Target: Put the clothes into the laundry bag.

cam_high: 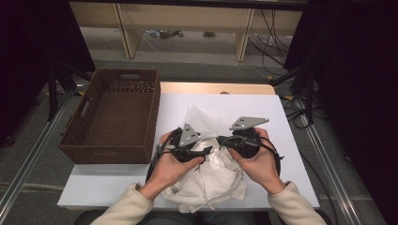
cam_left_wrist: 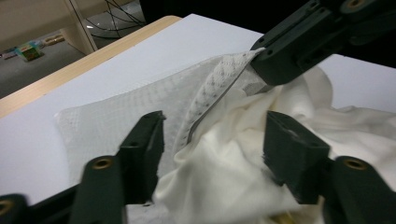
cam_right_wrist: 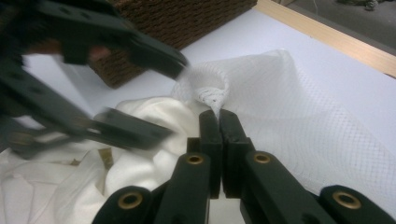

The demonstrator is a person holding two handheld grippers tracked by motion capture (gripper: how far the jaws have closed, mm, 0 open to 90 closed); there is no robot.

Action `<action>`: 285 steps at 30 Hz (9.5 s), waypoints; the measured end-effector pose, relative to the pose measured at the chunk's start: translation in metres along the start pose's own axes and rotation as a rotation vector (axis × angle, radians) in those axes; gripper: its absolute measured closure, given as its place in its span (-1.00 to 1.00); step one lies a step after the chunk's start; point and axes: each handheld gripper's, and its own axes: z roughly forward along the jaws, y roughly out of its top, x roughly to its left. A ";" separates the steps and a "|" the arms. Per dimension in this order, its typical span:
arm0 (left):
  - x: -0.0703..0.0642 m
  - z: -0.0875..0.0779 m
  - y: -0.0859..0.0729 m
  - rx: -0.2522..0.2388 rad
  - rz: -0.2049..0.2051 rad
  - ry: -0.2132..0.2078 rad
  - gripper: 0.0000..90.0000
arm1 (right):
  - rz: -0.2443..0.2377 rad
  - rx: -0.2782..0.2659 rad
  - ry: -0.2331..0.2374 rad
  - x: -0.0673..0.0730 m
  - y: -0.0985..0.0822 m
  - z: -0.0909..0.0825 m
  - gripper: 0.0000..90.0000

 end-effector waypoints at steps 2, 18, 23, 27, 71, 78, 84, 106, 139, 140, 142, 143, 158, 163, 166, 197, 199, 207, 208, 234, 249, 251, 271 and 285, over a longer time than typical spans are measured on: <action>0.006 -0.002 -0.010 0.034 -0.034 -0.027 -0.27 | 0.002 -0.001 0.001 -0.002 0.000 0.000 1.00; -0.003 0.030 -0.023 0.155 -0.090 -0.118 0.82 | -0.020 0.014 -0.006 0.005 -0.004 0.013 1.00; -0.015 0.017 -0.004 0.041 -0.096 -0.141 0.83 | 0.001 0.001 0.004 0.009 0.001 0.003 1.00; -0.023 0.022 0.002 0.039 -0.041 -0.110 0.82 | -0.003 -0.029 0.022 0.012 0.003 -0.004 1.00; -0.010 0.044 -0.010 0.116 -0.100 -0.072 0.84 | 0.000 0.021 0.019 0.011 -0.001 0.003 1.00; -0.013 0.050 -0.011 0.111 -0.076 -0.066 0.53 | -0.014 0.014 0.022 0.005 -0.002 0.005 1.00; -0.014 0.017 -0.008 0.102 -0.055 -0.081 -0.20 | 0.009 0.017 0.002 -0.003 -0.002 -0.001 1.00; -0.025 0.018 -0.016 0.053 -0.102 -0.167 0.92 | 0.004 0.012 -0.006 0.000 -0.003 0.003 1.00; -0.005 0.013 -0.028 0.184 -0.022 -0.048 -0.35 | 0.041 0.035 -0.004 -0.005 -0.002 -0.002 1.00; -0.002 0.018 -0.033 0.191 -0.045 -0.075 -0.30 | 0.054 0.041 -0.005 -0.004 -0.002 -0.002 1.00; -0.002 0.028 -0.038 0.210 -0.061 -0.126 0.02 | 0.031 0.037 0.003 -0.004 -0.002 -0.001 1.00; -0.005 0.031 -0.038 0.222 -0.046 -0.135 0.21 | 0.032 0.040 -0.008 -0.003 -0.003 0.000 1.00; -0.044 0.002 0.008 0.016 -0.048 -0.177 0.79 | 0.030 0.026 0.012 0.003 -0.001 -0.002 1.00; -0.032 0.021 0.005 0.046 -0.066 -0.100 0.78 | 0.007 0.019 0.010 -0.001 -0.002 -0.003 1.00; -0.019 0.038 -0.001 0.083 -0.059 -0.080 0.78 | 0.025 0.034 0.016 -0.001 -0.002 -0.003 1.00; -0.005 0.039 -0.047 0.301 0.111 -0.160 0.40 | 0.018 0.046 0.007 -0.008 -0.004 0.002 1.00; -0.007 0.037 -0.045 0.297 0.100 -0.163 0.61 | 0.024 0.042 0.001 -0.007 -0.004 0.002 1.00; -0.023 0.005 -0.008 0.087 -0.056 -0.239 0.73 | 0.042 0.040 -0.024 -0.002 -0.004 0.002 1.00; -0.026 0.003 -0.003 0.070 -0.060 -0.238 0.73 | 0.046 0.036 -0.028 -0.001 -0.004 0.001 1.00; -0.017 0.029 0.001 0.133 0.027 -0.114 -0.29 | 0.022 0.071 -0.005 -0.006 -0.005 -0.001 1.00; -0.014 0.048 -0.058 0.312 0.123 -0.104 -0.14 | 0.049 0.086 0.001 -0.003 -0.005 0.003 1.00; -0.015 0.052 -0.055 0.325 0.138 -0.091 0.11 | 0.009 0.060 0.002 -0.005 -0.005 0.006 1.00; -0.031 -0.004 0.008 0.036 -0.003 -0.181 0.67 | 0.002 0.041 -0.013 -0.003 -0.002 -0.003 1.00; -0.018 0.059 -0.010 0.142 -0.009 -0.134 0.64 | 0.000 0.088 0.007 0.005 -0.004 0.003 1.00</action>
